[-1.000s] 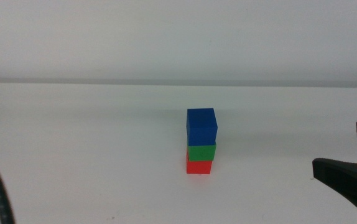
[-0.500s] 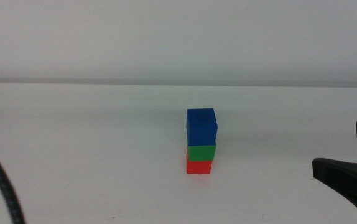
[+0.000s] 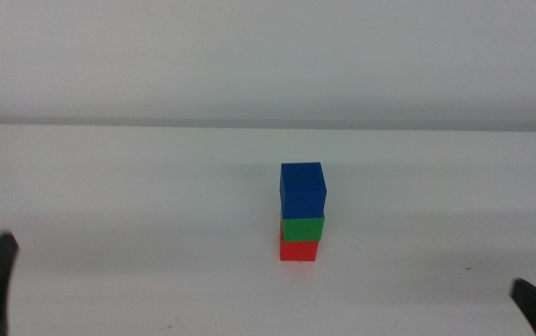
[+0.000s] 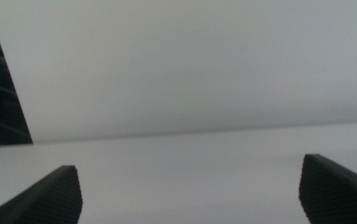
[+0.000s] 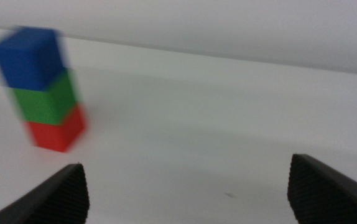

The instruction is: Stack red cubes first, then green, then blue cubes in a specific spot.

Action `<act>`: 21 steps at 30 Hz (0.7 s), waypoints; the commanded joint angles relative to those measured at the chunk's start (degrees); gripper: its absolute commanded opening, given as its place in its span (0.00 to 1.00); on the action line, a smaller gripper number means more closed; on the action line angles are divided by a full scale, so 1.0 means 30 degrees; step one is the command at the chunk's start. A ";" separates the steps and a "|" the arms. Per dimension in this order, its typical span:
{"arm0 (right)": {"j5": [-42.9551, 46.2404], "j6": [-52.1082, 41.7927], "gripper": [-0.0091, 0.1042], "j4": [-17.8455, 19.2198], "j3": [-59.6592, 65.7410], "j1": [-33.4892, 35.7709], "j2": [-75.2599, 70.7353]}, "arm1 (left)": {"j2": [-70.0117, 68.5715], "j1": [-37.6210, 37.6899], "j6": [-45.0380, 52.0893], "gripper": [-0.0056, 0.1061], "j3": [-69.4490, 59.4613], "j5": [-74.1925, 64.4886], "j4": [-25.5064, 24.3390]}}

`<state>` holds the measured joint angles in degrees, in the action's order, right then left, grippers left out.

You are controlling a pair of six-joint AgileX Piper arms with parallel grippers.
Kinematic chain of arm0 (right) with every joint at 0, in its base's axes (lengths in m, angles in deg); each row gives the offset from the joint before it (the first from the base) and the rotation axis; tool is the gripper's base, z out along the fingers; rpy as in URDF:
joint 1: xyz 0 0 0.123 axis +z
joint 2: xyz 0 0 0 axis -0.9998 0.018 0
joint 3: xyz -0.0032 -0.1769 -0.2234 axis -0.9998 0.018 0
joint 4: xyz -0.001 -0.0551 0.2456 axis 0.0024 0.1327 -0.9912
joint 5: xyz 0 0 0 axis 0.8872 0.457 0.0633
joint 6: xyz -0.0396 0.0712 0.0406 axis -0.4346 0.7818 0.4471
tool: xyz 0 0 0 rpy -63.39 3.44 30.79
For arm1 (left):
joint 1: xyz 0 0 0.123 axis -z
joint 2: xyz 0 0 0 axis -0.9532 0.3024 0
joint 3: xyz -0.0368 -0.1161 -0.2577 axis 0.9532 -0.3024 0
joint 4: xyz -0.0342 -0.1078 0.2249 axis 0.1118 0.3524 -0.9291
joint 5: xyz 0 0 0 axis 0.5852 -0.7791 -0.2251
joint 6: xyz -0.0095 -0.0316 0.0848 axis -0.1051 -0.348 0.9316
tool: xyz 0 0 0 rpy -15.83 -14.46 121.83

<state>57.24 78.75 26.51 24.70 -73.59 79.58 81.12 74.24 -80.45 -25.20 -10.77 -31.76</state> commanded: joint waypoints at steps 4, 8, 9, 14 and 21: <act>0.0583 -0.0022 0.83 0.0663 0.2083 -0.2942 -0.3476 | -0.2103 -0.0016 -0.0044 0.89 -0.3019 0.1380 0.0031; 0.0583 -0.0022 0.83 0.0663 0.3168 -0.3265 -0.6530 | -0.3592 -0.0016 -0.0044 0.89 -0.3715 -0.0023 -0.0165; 0.0583 -0.0022 0.83 0.0663 0.3451 -0.3265 -0.7257 | -0.3591 -0.0065 -0.0044 0.89 -0.3715 0.0018 -0.0165; 0.0225 0.0008 0.83 0.0765 0.3580 -0.3265 -0.7230 | -0.3591 -0.0065 -0.0044 0.89 -0.3715 0.0933 -0.0262; 0.0225 0.0008 0.83 0.0663 0.3580 -0.3265 -0.7392 | -0.3591 -0.0065 -0.0044 0.89 -0.3715 0.0933 -0.0262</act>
